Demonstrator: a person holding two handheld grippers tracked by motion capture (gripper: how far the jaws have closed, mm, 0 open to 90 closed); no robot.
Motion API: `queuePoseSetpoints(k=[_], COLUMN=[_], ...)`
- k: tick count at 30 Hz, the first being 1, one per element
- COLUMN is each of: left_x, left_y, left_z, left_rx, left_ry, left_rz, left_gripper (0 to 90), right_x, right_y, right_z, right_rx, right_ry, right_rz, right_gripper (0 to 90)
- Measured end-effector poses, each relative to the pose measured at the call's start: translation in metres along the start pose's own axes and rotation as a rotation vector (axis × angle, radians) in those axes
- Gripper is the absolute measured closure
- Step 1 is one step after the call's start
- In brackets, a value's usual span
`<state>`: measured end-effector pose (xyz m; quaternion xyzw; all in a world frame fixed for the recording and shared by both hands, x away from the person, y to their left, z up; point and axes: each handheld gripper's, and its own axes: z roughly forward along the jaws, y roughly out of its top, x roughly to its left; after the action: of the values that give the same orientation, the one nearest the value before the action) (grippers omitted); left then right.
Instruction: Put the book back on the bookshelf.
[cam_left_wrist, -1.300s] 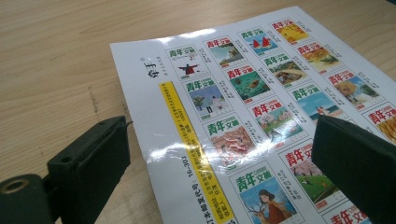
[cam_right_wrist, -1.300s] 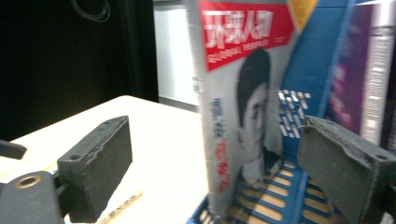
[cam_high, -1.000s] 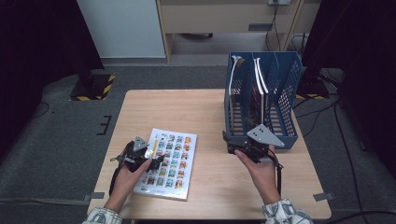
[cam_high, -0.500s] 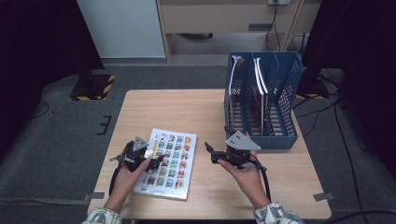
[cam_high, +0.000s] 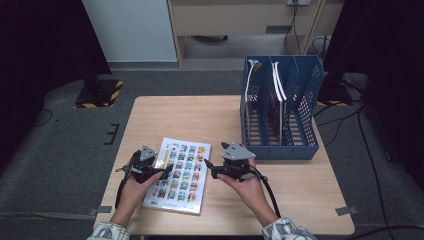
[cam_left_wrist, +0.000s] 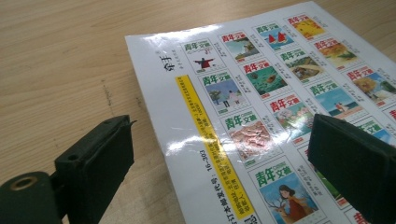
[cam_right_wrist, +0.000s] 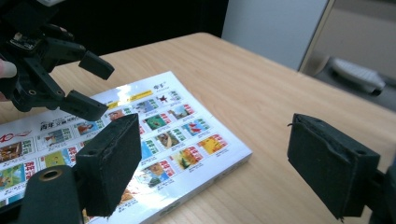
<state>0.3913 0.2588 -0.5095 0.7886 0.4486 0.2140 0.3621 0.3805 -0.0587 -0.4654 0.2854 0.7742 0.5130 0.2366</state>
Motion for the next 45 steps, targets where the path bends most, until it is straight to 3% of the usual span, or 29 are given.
queuePoseSetpoints(k=[6, 11, 25, 35, 45], left_x=[0.004, 0.015, 0.023, 0.024, 0.018], left_y=[-0.002, -0.003, -0.007, -0.009, -0.008], left_z=[0.006, 0.014, 0.016, 0.018, 0.019], left_rx=[0.023, 0.052, 0.06, 0.073, 0.08], left_ry=[0.013, 0.004, -0.073, -0.131, -0.154], left_rz=[0.002, -0.03, -0.128, -0.179, -0.164], left_gripper=[6.8, 7.3, 13.6, 16.1, 15.4], right_x=[0.002, 0.008, 0.019, 0.025, 0.024], right_y=[-0.004, -0.013, -0.037, -0.045, -0.049], right_z=[0.026, 0.047, 0.062, 0.066, 0.067], right_rx=[0.042, 0.137, 0.271, 0.3, 0.304], right_ry=[0.062, 0.095, 0.141, 0.145, 0.155], right_rz=[0.08, 0.122, 0.109, 0.117, 0.171], right_gripper=[15.3, 10.0, 11.7, 10.3, 9.8])
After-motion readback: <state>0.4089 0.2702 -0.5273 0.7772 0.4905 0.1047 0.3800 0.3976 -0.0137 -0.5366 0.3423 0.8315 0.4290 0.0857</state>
